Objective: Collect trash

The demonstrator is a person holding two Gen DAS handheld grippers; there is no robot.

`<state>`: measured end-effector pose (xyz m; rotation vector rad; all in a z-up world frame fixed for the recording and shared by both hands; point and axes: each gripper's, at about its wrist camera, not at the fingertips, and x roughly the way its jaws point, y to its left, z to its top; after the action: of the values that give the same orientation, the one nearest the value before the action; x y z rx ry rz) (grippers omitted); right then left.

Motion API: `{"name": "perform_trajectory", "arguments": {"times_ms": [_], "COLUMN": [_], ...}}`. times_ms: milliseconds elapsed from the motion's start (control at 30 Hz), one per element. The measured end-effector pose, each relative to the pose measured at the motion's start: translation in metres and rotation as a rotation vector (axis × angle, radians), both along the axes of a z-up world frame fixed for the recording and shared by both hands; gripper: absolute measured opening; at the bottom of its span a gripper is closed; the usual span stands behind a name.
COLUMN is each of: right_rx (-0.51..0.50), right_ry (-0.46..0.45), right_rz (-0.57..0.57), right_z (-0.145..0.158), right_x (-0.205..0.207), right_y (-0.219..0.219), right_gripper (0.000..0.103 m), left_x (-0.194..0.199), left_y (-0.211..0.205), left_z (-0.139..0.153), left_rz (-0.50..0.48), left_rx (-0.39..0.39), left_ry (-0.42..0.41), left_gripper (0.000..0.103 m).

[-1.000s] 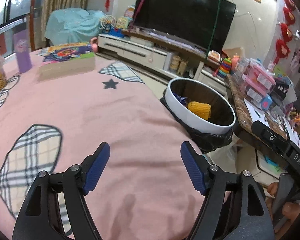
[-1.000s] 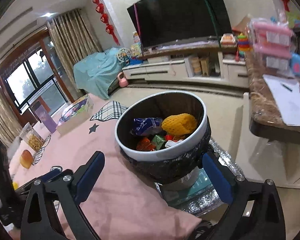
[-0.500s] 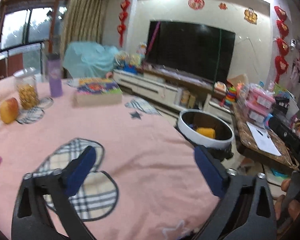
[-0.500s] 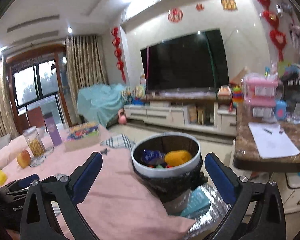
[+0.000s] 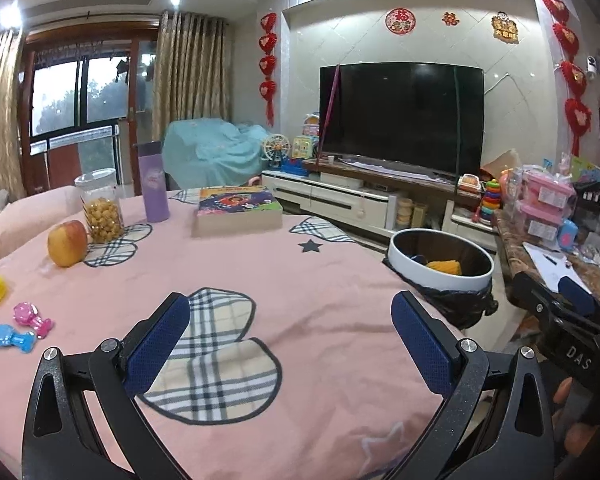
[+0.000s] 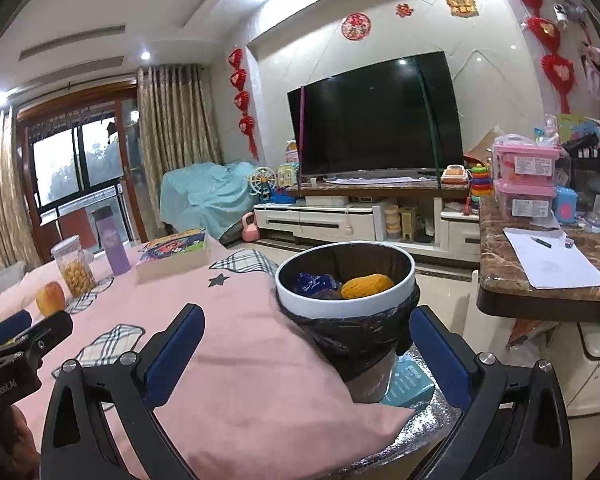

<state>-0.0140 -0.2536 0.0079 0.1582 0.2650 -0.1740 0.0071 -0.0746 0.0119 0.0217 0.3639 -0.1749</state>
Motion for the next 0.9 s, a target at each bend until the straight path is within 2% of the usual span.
{"name": "perform_trajectory", "arguments": {"times_ms": [367, 900], "right_rx": [-0.002, 0.019], "right_ry": [0.001, -0.016], "right_rz": [0.008, 0.031], "right_z": [-0.0032, -0.0014], "right_x": [-0.0024, -0.0066], "right_y": [0.0002, 0.0009], "right_gripper": [0.103, 0.103], "left_x": [-0.0067, -0.0094], "left_y": [-0.0040, -0.0004], "left_z": [-0.0045, -0.0043], "left_rz": [0.007, -0.001], "left_rx": [0.029, 0.011], "left_ry": [-0.012, -0.019], "left_gripper": [0.103, 0.103]}}
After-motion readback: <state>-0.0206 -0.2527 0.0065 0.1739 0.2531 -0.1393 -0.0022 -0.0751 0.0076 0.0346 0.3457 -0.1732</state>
